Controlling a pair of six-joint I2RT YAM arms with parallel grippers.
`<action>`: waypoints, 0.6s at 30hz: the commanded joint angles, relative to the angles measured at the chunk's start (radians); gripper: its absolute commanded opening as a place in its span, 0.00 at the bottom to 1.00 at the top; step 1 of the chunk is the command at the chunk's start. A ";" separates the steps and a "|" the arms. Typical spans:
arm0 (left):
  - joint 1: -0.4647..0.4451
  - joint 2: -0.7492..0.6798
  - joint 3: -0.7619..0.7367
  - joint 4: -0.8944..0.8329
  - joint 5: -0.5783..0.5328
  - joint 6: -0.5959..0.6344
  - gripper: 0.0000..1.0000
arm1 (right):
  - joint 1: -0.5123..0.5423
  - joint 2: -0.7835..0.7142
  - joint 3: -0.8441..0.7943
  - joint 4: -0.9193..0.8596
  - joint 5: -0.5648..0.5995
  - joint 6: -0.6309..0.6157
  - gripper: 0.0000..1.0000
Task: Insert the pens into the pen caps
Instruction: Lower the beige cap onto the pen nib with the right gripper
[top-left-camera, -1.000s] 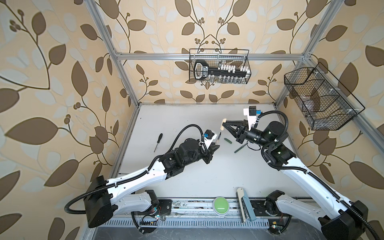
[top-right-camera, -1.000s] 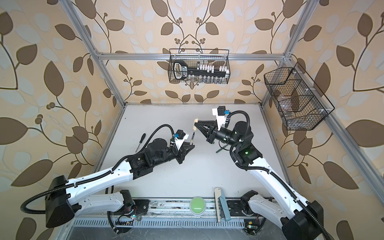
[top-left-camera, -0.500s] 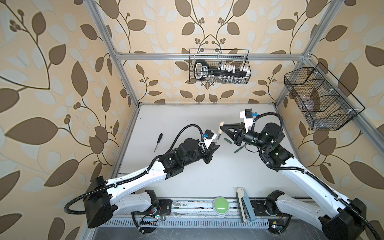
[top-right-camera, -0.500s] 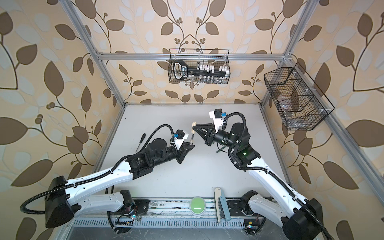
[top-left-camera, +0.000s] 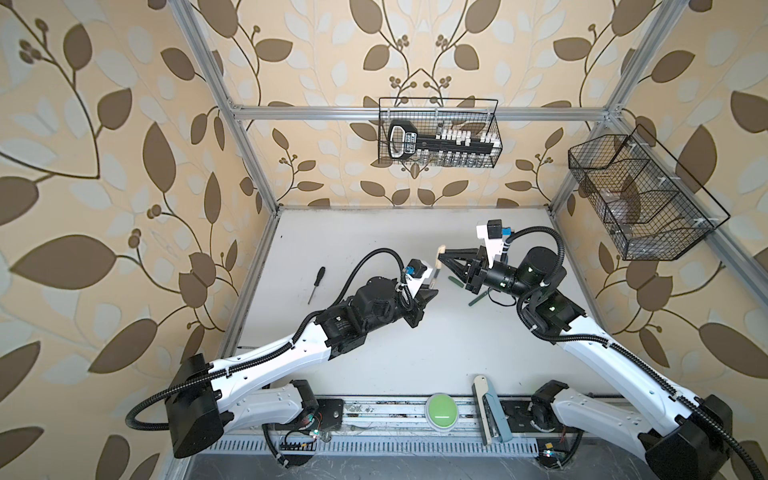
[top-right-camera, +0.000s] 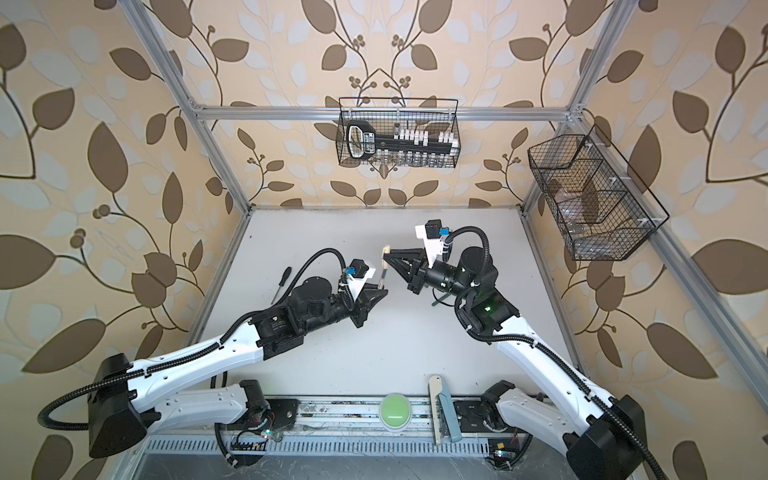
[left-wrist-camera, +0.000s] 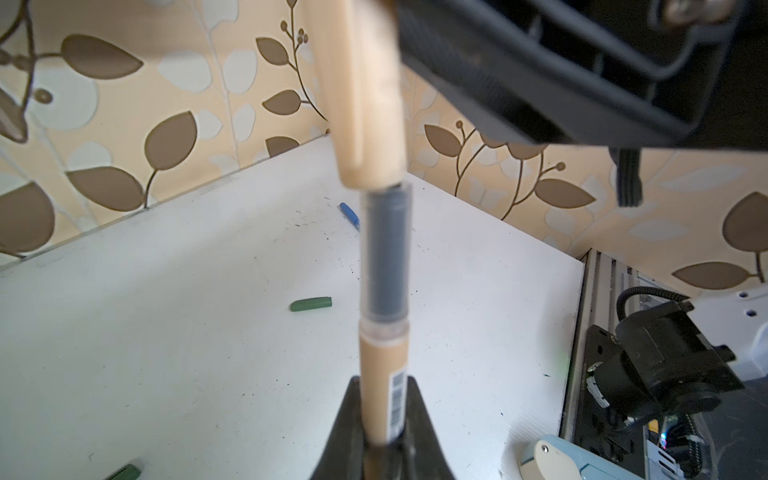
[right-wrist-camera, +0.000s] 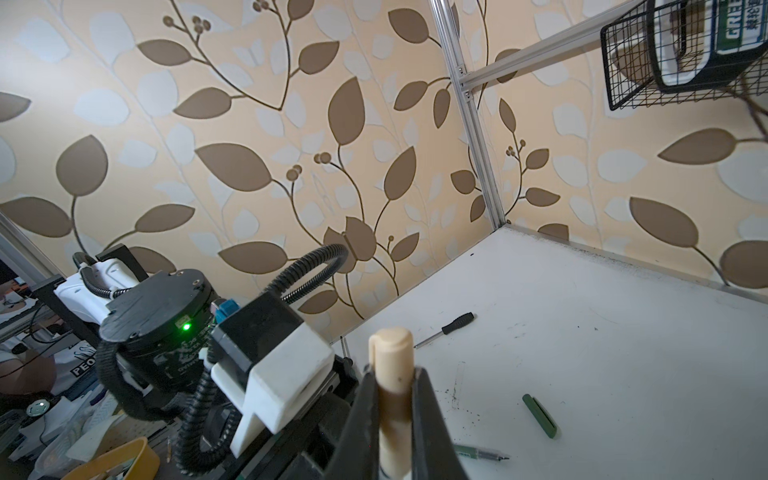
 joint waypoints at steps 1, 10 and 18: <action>-0.008 -0.039 0.051 0.060 0.005 -0.002 0.00 | 0.019 0.013 -0.024 -0.019 0.026 -0.038 0.13; -0.008 -0.058 0.054 0.069 0.001 -0.001 0.00 | 0.025 0.007 -0.038 -0.042 0.077 -0.068 0.14; -0.008 -0.054 0.054 0.068 -0.002 0.003 0.00 | 0.007 -0.022 -0.038 -0.045 0.092 -0.065 0.14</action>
